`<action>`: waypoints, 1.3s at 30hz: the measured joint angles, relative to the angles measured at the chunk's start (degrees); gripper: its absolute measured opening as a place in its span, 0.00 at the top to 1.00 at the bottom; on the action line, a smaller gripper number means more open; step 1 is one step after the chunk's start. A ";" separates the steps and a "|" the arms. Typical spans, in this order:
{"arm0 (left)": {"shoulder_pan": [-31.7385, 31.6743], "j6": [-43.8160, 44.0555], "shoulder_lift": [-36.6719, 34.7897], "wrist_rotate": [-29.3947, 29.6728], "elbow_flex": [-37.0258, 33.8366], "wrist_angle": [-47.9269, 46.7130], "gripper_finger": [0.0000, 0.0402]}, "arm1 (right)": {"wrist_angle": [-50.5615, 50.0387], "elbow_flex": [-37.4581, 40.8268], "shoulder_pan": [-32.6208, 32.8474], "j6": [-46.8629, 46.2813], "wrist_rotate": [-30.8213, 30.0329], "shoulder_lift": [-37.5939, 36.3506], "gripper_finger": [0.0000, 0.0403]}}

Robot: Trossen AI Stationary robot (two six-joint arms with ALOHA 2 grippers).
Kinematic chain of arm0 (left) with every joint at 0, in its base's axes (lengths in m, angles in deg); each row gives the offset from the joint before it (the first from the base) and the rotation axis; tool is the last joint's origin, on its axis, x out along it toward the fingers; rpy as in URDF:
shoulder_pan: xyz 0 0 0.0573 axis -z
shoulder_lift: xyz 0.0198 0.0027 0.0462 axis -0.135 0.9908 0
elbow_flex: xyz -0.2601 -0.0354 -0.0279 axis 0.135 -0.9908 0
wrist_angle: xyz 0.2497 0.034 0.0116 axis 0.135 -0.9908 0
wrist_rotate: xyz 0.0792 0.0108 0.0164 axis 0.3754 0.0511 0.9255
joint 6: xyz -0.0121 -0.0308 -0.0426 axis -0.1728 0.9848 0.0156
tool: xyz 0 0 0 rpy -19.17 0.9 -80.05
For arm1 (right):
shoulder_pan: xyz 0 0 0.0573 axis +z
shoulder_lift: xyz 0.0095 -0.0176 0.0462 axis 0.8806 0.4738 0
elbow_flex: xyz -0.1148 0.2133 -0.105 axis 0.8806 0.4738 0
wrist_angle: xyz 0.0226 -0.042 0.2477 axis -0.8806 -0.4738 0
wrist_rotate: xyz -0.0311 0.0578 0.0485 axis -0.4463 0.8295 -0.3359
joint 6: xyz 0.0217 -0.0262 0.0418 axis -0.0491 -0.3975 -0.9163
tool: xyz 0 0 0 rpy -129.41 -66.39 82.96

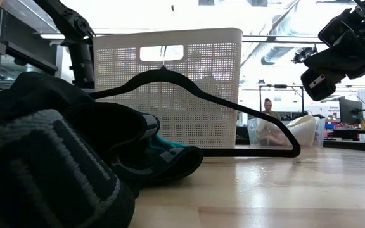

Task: Pick & Place Cloths
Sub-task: Put the grey boxer shorts into the left transparent bin

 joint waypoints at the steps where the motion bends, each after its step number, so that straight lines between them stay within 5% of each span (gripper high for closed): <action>1: 0.00 -0.26 0.00 -0.02 0.00 -0.03 0.91 | 0.00 0.00 0.01 0.00 0.00 0.00 0.99; 10: 0.00 -1.78 0.00 -0.47 0.01 -0.34 0.47 | 0.00 0.01 0.00 0.00 -0.01 -0.01 0.99; 15: 0.00 -1.82 -0.04 -0.98 1.81 -2.36 0.31 | 0.00 0.00 0.01 0.00 0.00 -0.01 0.99; 39: 2.24 -2.82 -0.43 -1.95 15.22 -14.22 0.27 | 0.01 0.01 0.01 -0.01 0.00 -0.01 0.99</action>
